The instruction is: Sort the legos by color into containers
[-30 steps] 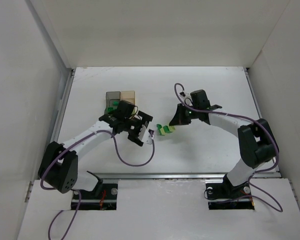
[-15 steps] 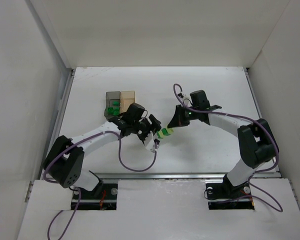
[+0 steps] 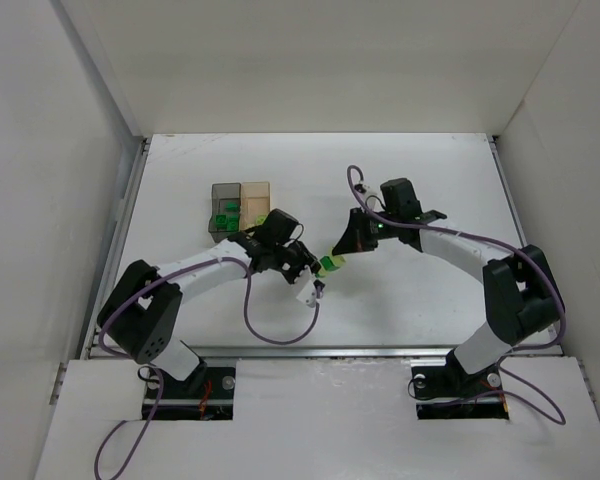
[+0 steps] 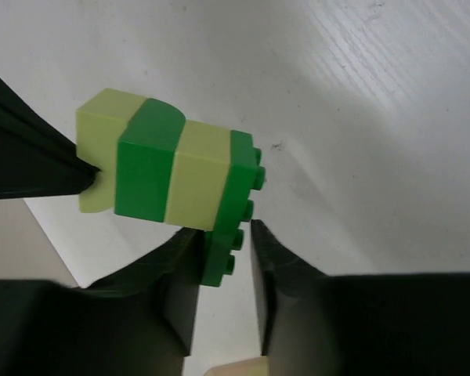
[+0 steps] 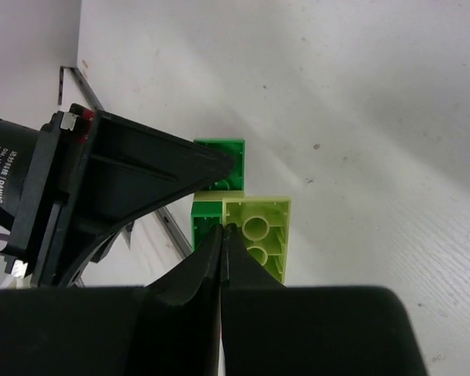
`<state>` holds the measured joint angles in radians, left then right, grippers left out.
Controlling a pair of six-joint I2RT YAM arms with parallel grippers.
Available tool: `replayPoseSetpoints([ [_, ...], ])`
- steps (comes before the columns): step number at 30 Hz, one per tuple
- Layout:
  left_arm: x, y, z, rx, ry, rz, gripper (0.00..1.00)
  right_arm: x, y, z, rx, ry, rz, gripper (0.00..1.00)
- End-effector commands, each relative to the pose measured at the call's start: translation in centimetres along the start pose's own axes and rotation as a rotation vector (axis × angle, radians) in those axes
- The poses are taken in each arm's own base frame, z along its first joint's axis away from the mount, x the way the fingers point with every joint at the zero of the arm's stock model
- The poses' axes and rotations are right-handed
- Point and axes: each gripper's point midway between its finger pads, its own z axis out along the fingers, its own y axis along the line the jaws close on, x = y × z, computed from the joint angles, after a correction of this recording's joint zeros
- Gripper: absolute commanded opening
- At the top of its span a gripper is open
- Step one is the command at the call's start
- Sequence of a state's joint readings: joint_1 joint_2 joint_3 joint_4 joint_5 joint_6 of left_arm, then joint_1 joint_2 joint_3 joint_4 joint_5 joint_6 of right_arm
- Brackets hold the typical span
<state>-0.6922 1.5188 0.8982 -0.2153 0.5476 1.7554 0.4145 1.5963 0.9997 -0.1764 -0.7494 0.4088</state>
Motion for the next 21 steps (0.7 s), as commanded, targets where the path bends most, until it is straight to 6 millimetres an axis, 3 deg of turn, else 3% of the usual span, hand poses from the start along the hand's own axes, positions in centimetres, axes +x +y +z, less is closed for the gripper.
replayPoseSetpoints([
  [1, -1.0, 1.5, -0.5, -0.026, -0.024, -0.022, 0.23, -1.2, 2.6, -0.4, -0.060, -0.028, -0.070, 0.00],
  [5, -1.8, 2.6, -0.9, -0.062, -0.023, -0.066, 0.00, -1.3, 3.1, -0.3, -0.067, -0.028, -0.081, 0.00],
  [9, -2.5, 3.5, -1.8, -0.103, -0.021, -0.096, 0.00, -1.4, 3.0, -0.3, -0.059, -0.031, -0.072, 0.00],
  [11, -2.8, 3.7, -2.6, -0.117, -0.022, -0.108, 0.00, -1.1, 2.8, -0.2, -0.057, -0.025, -0.056, 0.29],
  [13, -2.8, 3.5, -2.9, -0.133, -0.016, -0.175, 0.00, -0.8, 2.5, -0.1, -0.051, -0.013, -0.028, 0.69],
  [16, -1.9, 4.7, -3.5, -0.230, 0.032, -0.273, 0.00, -1.8, 2.0, -1.0, -0.012, -0.063, 0.034, 0.80],
  [18, -1.5, 4.7, -3.4, -0.265, 0.051, -0.358, 0.00, -3.5, 1.5, -2.5, 0.034, -0.142, 0.062, 0.98],
  [21, -0.9, 4.4, -3.5, -0.278, 0.083, -0.409, 0.00, -5.2, 1.3, -3.8, 0.075, -0.216, 0.074, 1.00],
])
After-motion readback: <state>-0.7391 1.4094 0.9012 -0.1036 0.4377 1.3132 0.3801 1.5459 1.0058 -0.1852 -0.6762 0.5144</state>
